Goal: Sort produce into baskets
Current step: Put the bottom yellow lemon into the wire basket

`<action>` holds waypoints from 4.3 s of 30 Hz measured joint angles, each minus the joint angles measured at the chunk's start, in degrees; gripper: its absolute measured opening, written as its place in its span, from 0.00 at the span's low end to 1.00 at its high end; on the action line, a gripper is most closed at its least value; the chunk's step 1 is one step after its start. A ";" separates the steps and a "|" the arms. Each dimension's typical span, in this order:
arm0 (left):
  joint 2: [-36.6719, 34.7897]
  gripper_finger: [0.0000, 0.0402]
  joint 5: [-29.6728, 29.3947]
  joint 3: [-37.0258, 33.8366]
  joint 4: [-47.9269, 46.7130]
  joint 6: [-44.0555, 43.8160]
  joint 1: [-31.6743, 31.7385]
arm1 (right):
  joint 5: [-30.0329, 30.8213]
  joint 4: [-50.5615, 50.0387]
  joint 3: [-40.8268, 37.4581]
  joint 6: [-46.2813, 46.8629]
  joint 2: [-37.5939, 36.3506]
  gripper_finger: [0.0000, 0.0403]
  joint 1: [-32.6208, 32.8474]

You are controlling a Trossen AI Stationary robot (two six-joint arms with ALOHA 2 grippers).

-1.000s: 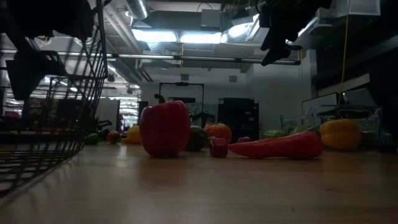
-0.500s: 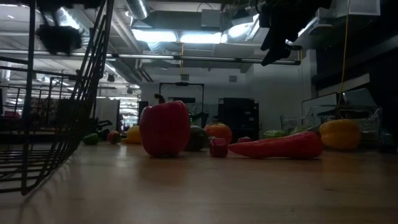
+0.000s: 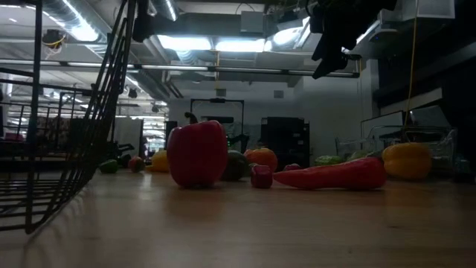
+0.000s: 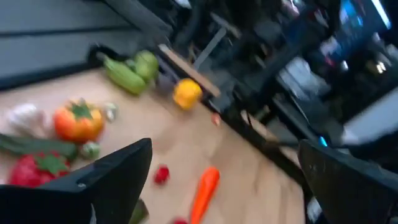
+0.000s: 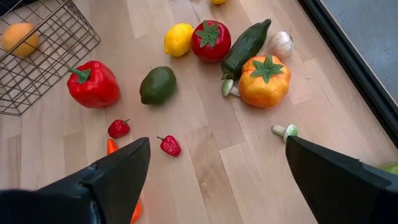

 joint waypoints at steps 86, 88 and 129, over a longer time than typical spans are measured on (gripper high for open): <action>29.28 0.83 19.28 12.22 -30.50 95.32 44.98 | 4.10 0.46 0.00 -0.48 0.07 0.92 -0.02; 31.24 0.83 19.28 12.22 -30.72 95.30 45.06 | 4.11 0.46 0.00 -0.48 0.07 0.92 -0.02; 36.74 0.83 14.13 12.96 -30.17 99.14 42.97 | 11.90 0.48 0.00 -0.48 0.07 0.92 -0.02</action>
